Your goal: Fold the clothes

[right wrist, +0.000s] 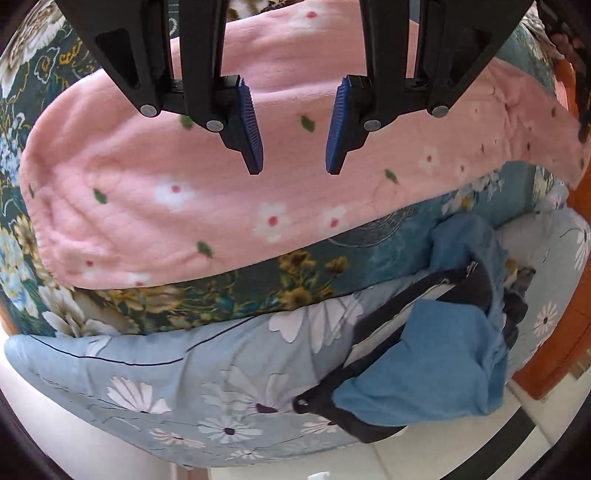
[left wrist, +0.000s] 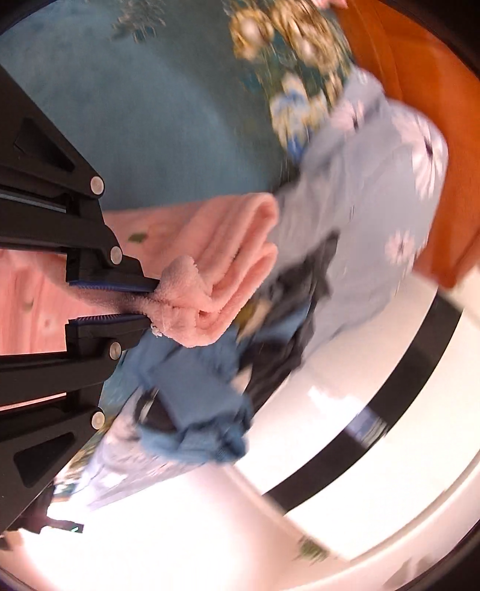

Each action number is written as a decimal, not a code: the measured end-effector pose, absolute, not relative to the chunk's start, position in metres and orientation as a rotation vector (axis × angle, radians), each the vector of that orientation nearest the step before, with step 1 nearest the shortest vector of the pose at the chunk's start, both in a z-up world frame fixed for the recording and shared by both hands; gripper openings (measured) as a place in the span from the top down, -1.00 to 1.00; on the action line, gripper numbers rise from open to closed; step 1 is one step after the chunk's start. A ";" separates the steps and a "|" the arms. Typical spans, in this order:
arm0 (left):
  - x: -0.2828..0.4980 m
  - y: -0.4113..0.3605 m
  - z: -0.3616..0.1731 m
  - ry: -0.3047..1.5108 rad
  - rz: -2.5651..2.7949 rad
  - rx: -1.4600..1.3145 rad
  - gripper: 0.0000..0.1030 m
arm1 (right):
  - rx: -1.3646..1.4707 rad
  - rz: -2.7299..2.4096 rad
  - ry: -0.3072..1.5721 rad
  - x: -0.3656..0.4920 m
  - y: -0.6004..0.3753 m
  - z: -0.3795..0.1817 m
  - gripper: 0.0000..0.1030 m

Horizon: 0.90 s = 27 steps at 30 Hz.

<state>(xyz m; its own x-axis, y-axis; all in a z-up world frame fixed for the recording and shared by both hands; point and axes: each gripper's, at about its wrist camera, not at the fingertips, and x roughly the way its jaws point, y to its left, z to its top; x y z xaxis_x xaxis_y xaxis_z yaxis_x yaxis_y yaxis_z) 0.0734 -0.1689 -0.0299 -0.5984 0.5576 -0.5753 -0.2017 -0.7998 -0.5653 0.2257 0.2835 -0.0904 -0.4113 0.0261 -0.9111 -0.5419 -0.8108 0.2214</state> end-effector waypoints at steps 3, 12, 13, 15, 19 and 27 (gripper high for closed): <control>0.088 -0.112 -0.028 -0.551 2.256 -1.087 0.79 | -1.469 2.280 0.726 0.227 0.283 -0.095 0.30; 0.147 0.032 -0.097 -0.257 1.926 -1.360 0.79 | -1.482 2.185 0.922 0.251 0.312 -0.123 0.29; 0.152 0.037 -0.104 -0.239 1.914 -1.382 0.79 | -1.488 2.180 0.938 0.252 0.313 -0.126 0.29; 0.159 0.038 -0.117 -0.208 1.894 -1.429 0.79 | -1.496 2.187 0.974 0.251 0.310 -0.130 0.29; 0.157 0.030 -0.130 -0.217 1.871 -1.488 0.72 | -1.507 2.243 1.086 0.238 0.298 -0.134 0.21; 0.159 0.014 -0.116 -0.333 1.779 -1.505 0.06 | -1.647 2.361 1.277 0.185 0.250 -0.151 0.01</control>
<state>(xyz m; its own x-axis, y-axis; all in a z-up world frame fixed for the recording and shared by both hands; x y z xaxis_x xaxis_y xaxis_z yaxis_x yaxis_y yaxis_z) 0.1594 0.0144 -0.1155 -0.0084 0.6899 -0.7238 -0.3814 -0.6714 -0.6355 0.1854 0.2495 -0.1506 -0.4532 -0.4300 -0.7809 -0.4181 -0.6711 0.6122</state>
